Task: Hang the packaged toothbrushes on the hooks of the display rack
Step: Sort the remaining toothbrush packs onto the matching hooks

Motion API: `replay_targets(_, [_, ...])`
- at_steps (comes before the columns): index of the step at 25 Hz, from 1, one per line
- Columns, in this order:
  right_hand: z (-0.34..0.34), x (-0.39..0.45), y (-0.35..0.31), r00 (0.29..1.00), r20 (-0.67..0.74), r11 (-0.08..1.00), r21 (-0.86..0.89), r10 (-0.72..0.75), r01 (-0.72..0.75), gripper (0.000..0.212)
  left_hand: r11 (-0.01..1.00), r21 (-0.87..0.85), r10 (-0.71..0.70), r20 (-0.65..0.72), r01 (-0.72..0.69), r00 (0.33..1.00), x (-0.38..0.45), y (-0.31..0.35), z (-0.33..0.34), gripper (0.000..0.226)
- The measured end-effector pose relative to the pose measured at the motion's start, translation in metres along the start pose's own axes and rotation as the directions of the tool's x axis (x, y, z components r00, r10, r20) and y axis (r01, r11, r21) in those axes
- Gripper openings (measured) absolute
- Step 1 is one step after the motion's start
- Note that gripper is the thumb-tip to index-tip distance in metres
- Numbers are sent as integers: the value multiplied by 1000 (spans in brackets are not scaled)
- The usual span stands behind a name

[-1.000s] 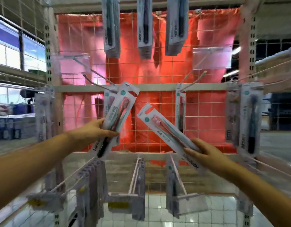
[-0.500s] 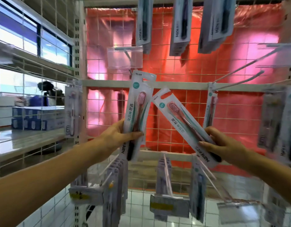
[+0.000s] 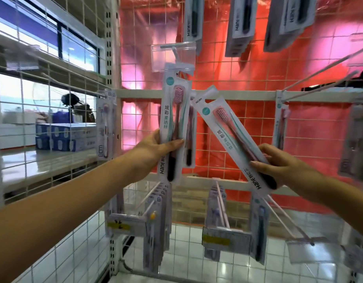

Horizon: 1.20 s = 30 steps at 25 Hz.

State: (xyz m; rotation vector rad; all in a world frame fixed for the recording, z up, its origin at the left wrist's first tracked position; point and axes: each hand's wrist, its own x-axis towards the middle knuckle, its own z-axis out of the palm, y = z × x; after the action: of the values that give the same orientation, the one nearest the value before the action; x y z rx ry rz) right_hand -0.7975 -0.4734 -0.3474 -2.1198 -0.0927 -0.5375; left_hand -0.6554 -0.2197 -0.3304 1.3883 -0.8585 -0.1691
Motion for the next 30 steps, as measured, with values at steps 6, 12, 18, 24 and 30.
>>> replay_targets(6, [-1, -12, -11, 994, 103, 995, 94, -44, 34, 66, 999, -36, 26, 17, -25, 1000, 2, 0, 0, 36])
replay_targets(12, [14, -11, -27, 989, 145, 988, 154, -24, 2, 35, 998, -45, -47, 102, 51, 994, 4, -7, -4, 25])
replay_targets(18, [38, 7, -47, 994, 107, 971, 237, -32, 6, 32, 994, -12, -102, 153, 105, 983, 36, -24, -3, 46])
replay_targets(24, [71, 24, -55, 998, 60, 946, 325, -22, 1, 19, 992, -77, -67, 331, 98, 941, 64, -41, 3, 73])
replay_targets(30, [99, 45, -51, 995, 15, 911, 401, 98, -96, 10, 991, -128, 6, 298, 33, 955, 78, -46, 7, 16])
